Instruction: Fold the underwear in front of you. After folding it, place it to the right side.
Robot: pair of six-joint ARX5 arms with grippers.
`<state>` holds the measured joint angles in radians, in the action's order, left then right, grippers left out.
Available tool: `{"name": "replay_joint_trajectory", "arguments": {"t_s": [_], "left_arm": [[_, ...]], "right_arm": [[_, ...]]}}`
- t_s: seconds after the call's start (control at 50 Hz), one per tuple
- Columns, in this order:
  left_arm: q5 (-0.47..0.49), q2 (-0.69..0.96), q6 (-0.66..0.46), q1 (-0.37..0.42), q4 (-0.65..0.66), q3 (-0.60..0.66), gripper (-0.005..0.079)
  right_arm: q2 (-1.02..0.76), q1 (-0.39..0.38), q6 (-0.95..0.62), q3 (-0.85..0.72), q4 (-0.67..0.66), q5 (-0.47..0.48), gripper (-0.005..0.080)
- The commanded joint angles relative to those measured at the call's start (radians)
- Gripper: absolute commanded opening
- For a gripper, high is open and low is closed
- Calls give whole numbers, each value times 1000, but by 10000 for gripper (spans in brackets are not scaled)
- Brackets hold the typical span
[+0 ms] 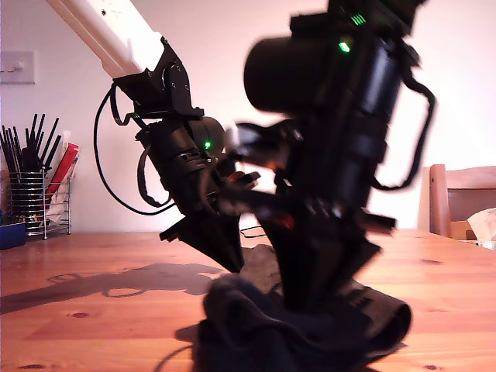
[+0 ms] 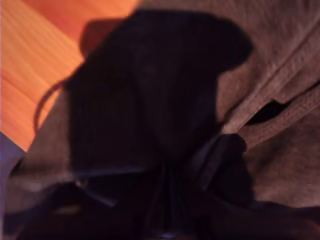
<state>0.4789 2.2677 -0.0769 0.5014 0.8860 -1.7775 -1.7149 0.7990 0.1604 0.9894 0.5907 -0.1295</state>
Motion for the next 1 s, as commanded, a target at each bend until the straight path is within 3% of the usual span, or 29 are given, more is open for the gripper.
{"name": "replay_joint_trajectory", "arguments": {"t_s": [0.0,0.22,0.66,0.84,0.98], "left_arm": [[4,42,-12,-6,16,2,-20],[53,11,-10,-56,50,2,-20],[434,8,16,-126,-14,2,-20],[430,11,55,-88,-96,2,-20],[350,24,78,-53,-159,2,-20]], "right_arm": [[-16,-1,5,-14,-14,2,-13],[-17,-1,5,-21,-51,2,-13],[-29,-1,5,-26,-66,1,-13],[-29,-1,5,-26,-67,-3,-13],[-29,-1,5,-26,-66,-6,-13]]}}
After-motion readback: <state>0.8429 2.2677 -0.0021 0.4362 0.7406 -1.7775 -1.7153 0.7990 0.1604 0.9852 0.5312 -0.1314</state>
